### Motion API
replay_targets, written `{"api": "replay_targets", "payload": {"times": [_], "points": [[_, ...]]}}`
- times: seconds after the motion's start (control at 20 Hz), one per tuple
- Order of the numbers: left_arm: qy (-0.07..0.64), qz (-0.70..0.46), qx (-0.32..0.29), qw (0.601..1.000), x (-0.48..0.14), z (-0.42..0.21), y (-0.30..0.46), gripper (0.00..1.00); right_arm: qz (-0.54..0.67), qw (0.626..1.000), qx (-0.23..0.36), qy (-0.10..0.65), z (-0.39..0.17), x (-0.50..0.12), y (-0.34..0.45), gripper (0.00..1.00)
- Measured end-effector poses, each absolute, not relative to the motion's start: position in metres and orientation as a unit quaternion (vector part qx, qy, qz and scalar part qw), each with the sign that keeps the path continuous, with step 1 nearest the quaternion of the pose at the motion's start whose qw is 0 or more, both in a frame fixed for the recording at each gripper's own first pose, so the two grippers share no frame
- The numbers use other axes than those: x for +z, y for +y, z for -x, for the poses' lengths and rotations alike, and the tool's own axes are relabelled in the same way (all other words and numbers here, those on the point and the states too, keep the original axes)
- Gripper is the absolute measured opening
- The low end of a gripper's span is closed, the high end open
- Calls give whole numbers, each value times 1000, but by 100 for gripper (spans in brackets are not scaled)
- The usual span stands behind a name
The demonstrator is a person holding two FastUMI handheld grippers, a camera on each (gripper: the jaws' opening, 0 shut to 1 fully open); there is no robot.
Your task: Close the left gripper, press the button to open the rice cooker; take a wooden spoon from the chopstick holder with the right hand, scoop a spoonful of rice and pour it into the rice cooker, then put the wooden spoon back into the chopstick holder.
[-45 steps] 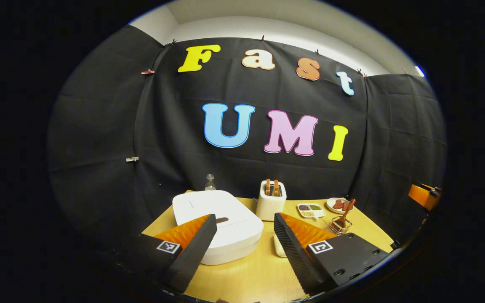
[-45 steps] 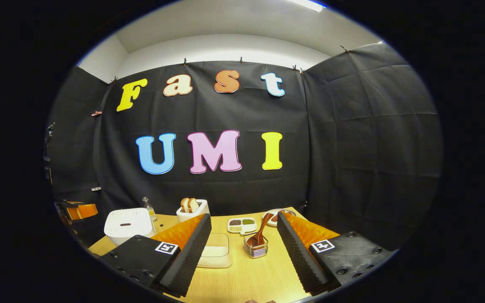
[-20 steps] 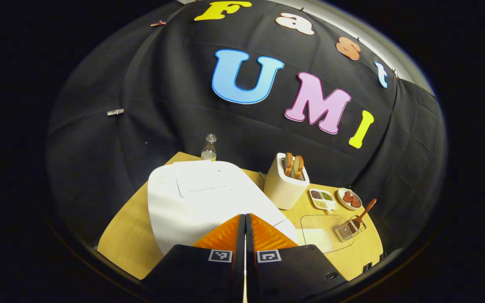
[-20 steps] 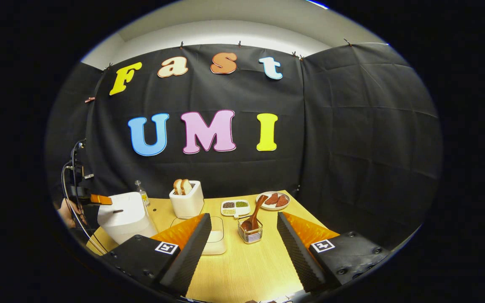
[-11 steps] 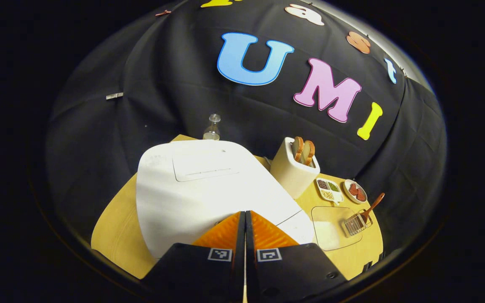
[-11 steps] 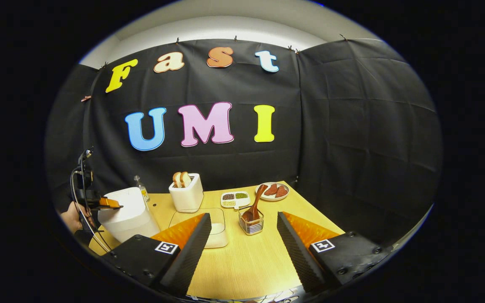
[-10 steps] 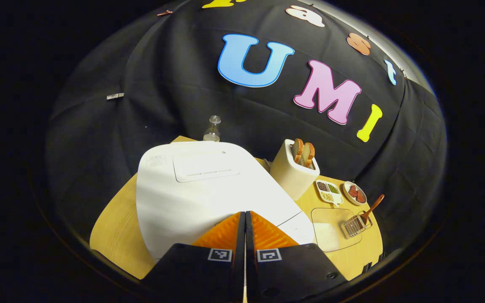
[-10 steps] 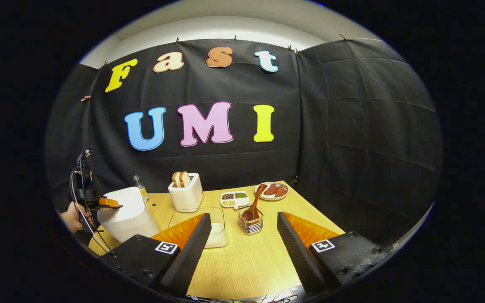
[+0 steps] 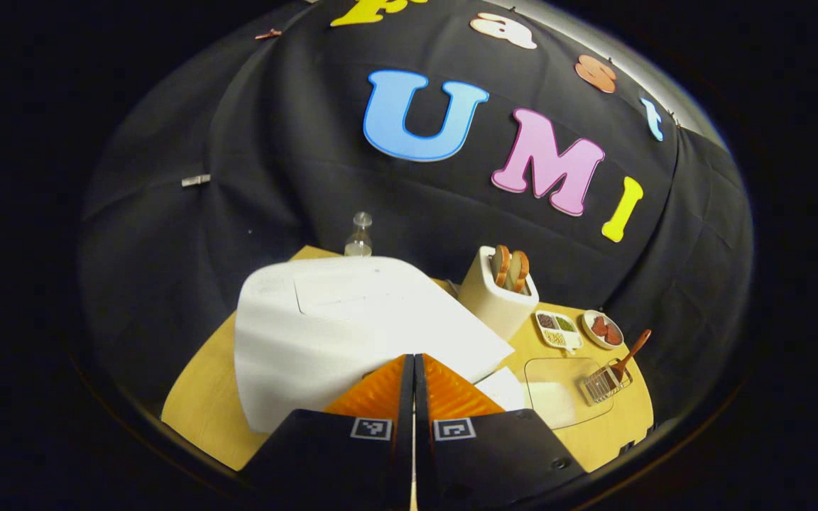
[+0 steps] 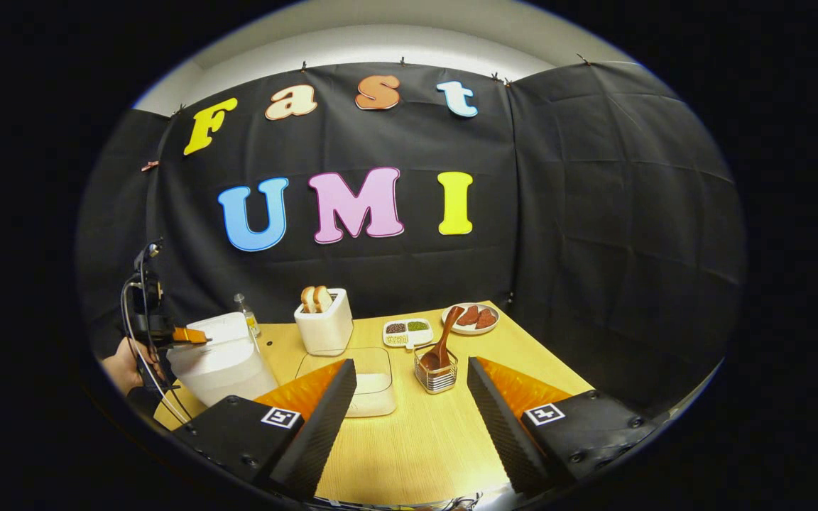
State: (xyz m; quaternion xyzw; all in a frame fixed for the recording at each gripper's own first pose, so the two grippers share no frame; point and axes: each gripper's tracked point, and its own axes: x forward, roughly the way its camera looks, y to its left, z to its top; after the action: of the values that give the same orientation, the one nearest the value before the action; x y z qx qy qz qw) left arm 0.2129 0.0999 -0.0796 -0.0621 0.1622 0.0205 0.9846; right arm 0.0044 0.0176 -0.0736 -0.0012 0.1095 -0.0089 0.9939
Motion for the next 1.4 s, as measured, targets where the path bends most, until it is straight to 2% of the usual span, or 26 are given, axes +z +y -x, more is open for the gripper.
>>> {"api": "replay_targets", "payload": {"times": [0.2, 0.25, 0.3, 0.75, 0.85, 1.15, 1.25, 1.4], "points": [[113, 56, 13, 992, -27, -199, 94, 8, -3, 994, -1, 111, -15, -75, 16, 98], [110, 60, 9, 992, -20, -189, 88, 4, -4, 994, 2, 111, -17, -75, 16, 98], [105, 59, 9, 993, -15, -182, 87, 7, -3, 994, 6, 110, -20, -75, 15, 98], [115, 78, 43, 989, -32, -108, 59, 9, -10, 992, 39, 120, -83, -78, -6, 99], [123, 92, 53, 987, -39, -99, 50, 12, -14, 991, 49, 126, -100, -83, -11, 98], [127, 82, 99, 984, -47, -82, 26, 29, -25, 981, 77, 179, -151, -132, -19, 99], [118, 84, 101, 984, -47, -78, 13, 45, -25, 977, 88, 194, -166, -143, -21, 99], [122, 77, 117, 983, -57, -70, -1, 97, -34, 971, 101, 214, -191, -164, -27, 98]]}}
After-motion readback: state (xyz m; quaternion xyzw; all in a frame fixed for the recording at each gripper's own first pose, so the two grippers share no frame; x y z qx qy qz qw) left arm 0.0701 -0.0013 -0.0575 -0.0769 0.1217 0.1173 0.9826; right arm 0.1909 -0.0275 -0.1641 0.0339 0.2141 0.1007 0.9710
